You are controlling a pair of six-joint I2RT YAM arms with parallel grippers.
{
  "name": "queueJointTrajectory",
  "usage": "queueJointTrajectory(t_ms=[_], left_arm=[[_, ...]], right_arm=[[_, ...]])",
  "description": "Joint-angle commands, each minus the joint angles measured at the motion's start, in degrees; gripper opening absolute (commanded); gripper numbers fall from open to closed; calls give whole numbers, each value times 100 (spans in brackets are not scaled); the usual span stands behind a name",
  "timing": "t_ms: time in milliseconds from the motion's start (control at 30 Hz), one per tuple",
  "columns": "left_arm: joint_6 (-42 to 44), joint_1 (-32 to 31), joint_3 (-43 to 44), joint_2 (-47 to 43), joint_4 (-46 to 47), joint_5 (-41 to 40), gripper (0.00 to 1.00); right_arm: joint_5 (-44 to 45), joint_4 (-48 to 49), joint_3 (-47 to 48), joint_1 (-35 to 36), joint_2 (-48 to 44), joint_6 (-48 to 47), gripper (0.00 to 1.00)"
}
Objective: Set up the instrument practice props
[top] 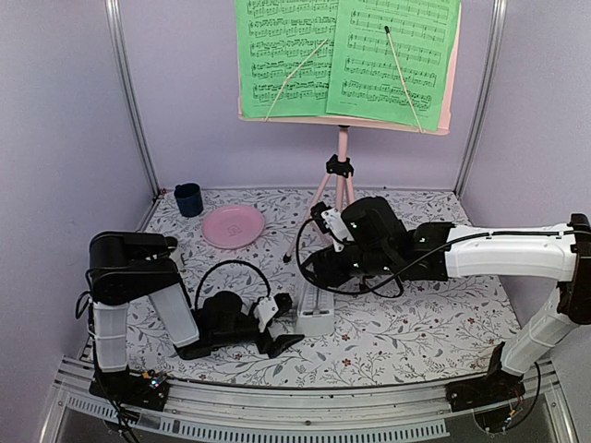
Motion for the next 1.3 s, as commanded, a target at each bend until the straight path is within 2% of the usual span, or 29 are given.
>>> queueJointTrajectory(t_ms=[0, 400, 1067, 1267], left_arm=[[137, -142, 64, -156, 16, -116, 85], [244, -321, -77, -198, 251, -590, 81], [215, -389, -145, -128, 350, -661, 69], [151, -388, -225, -158, 419, -743, 72]], right_arm=[[-463, -155, 125, 151, 169, 277, 51], [-484, -153, 129, 187, 237, 303, 51], [-464, -171, 105, 197, 193, 288, 51], [-507, -160, 124, 203, 182, 290, 54]])
